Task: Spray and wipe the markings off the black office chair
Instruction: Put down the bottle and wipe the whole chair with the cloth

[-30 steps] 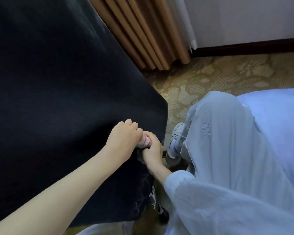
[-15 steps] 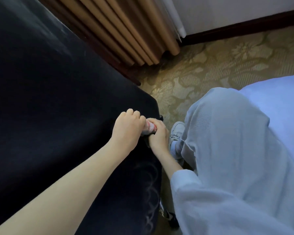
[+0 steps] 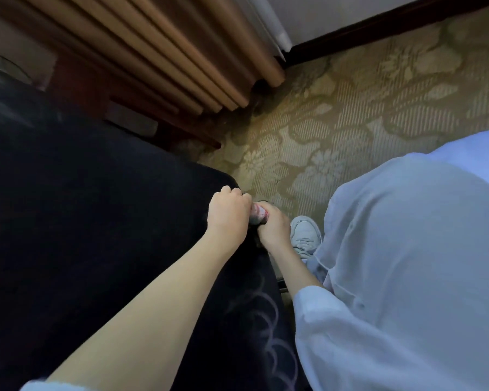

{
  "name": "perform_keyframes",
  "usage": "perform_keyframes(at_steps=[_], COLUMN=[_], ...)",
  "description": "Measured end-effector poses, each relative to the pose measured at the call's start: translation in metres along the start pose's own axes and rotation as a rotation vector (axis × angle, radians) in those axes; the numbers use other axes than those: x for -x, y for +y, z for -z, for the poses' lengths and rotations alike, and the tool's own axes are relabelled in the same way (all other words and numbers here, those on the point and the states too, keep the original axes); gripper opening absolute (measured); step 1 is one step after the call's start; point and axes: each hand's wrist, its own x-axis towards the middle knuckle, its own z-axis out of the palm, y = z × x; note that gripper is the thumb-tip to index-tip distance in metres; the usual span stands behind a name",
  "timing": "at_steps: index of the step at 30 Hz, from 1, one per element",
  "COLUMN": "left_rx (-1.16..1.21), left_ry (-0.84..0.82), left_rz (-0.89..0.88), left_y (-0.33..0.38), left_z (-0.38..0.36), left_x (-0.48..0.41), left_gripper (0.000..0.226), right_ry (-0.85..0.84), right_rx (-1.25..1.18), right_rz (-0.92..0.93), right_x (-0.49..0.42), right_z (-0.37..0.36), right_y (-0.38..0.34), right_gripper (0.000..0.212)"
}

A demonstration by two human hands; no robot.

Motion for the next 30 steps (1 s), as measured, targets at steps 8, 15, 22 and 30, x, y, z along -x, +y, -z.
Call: perform_keyframes(at_steps=[8, 15, 22, 30], left_rx=[-0.008, -0.023, -0.001, 0.053], left_ry=[-0.132, -0.112, -0.042, -0.016], left_rz=[-0.005, -0.034, -0.022, -0.031], left_y=[0.018, 0.025, 0.029, 0.025], left_z=[0.016, 0.035, 0.029, 0.018], left_x=[0.060, 0.165, 0.212, 0.157], left_gripper=[0.043, 0.042, 0.044, 0.037], right_ry=[-0.094, -0.140, -0.084, 0.035], right_rx=[0.039, -0.076, -0.159, -0.264], right_rz=[-0.180, -0.083, 0.014, -0.095], right_x=[0.071, 0.175, 0.192, 0.142], right_z=[0.016, 0.021, 0.021, 0.014], right_y=[0.001, -0.001, 0.003, 0.003], right_gripper=[0.028, 0.036, 0.040, 0.029])
